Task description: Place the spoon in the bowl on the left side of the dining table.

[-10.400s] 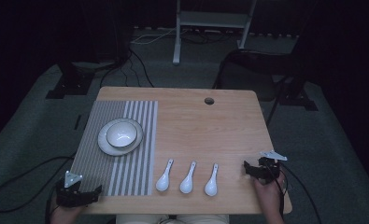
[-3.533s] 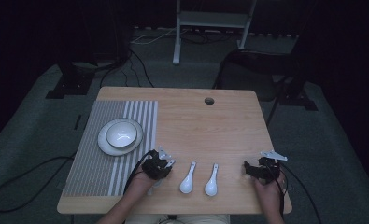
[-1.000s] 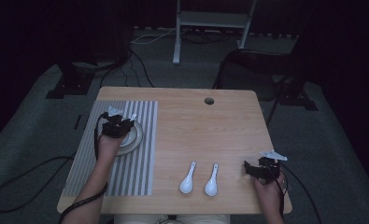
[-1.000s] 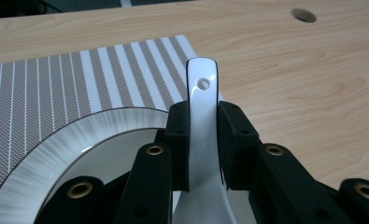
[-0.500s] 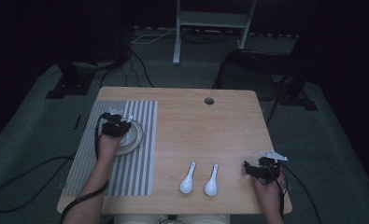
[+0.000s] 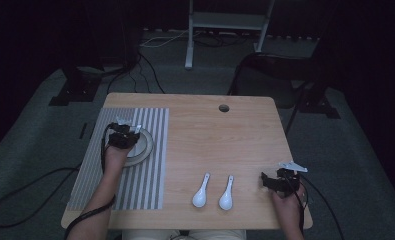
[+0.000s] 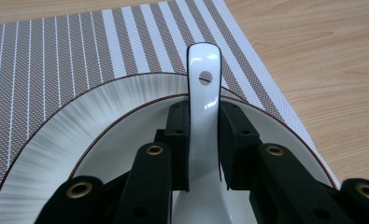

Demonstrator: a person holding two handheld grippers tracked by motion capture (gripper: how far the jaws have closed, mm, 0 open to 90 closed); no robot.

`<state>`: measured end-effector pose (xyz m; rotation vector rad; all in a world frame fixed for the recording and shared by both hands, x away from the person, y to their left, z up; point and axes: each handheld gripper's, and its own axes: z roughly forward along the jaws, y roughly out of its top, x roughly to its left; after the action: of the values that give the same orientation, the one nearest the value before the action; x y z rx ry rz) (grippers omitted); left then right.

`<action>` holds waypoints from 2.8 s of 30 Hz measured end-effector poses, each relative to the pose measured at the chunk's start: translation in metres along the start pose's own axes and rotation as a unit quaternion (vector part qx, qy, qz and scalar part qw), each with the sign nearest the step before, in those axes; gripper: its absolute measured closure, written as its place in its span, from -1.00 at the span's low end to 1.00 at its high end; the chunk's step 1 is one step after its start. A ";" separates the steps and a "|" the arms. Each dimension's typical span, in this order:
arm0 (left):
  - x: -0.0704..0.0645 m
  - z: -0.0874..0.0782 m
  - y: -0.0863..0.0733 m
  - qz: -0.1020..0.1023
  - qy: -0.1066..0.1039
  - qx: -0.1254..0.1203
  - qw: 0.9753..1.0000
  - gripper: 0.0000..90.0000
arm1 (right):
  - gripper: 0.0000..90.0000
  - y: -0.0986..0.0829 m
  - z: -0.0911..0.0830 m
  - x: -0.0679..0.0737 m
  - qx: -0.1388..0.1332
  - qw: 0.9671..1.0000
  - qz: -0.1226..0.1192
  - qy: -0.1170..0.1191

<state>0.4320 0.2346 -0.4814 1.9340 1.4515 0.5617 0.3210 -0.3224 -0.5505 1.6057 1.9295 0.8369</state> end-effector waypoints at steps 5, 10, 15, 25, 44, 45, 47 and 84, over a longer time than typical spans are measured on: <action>0.001 0.002 -0.001 -0.002 0.007 0.012 1.000 0.52 | -0.72 0.000 0.000 0.000 0.000 1.000 0.000 0.000; 0.000 -0.001 -0.001 -0.004 0.008 0.009 1.000 0.30 | -0.72 0.000 0.000 0.000 0.000 1.000 0.000 0.000; -0.003 -0.004 -0.003 -0.012 0.016 0.009 1.000 0.03 | -0.72 0.000 0.000 0.000 0.000 1.000 0.000 0.000; -0.011 -0.015 -0.006 -0.038 0.016 0.001 0.999 -0.54 | -0.72 0.000 0.000 0.000 0.000 1.000 0.000 0.000; -0.015 -0.041 -0.013 -0.014 0.015 -0.009 1.000 -1.00 | -0.72 0.000 0.000 0.000 0.000 1.000 0.000 0.000; -0.015 -0.043 -0.014 -0.012 0.017 -0.012 1.000 -1.00 | -0.72 0.000 0.000 0.000 0.000 1.000 0.000 0.000; -0.016 -0.046 -0.015 -0.009 0.015 -0.015 1.000 -1.00 | -0.72 0.000 0.000 0.000 0.000 1.000 0.000 0.000; -0.016 -0.078 -0.084 0.020 0.012 -0.046 0.999 -1.00 | -0.72 0.000 0.000 0.000 0.000 1.000 0.001 0.000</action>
<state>0.3180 0.2532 -0.4859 1.8929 1.3798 0.6602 0.3210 -0.3223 -0.5503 1.6077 1.9294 0.8367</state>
